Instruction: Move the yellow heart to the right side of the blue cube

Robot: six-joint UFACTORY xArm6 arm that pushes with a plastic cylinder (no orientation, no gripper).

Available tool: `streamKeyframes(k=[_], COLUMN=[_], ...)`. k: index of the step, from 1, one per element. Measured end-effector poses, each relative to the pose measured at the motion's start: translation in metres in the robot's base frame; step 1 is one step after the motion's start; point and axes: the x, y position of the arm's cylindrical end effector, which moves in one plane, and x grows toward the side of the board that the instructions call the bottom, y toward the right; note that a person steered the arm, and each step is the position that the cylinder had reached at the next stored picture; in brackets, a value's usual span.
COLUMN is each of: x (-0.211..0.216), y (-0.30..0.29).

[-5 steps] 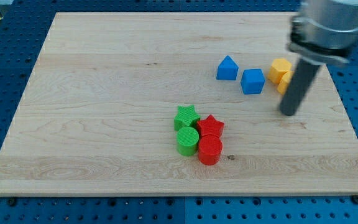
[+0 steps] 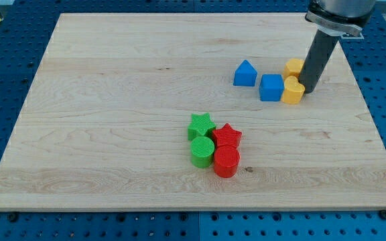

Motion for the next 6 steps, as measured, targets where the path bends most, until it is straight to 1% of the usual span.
streamKeyframes(k=[1, 2, 3, 4, 6], x=[0.001, 0.011, -0.002, -0.031, -0.036], y=[-0.002, 0.038, 0.072, 0.057, 0.002])
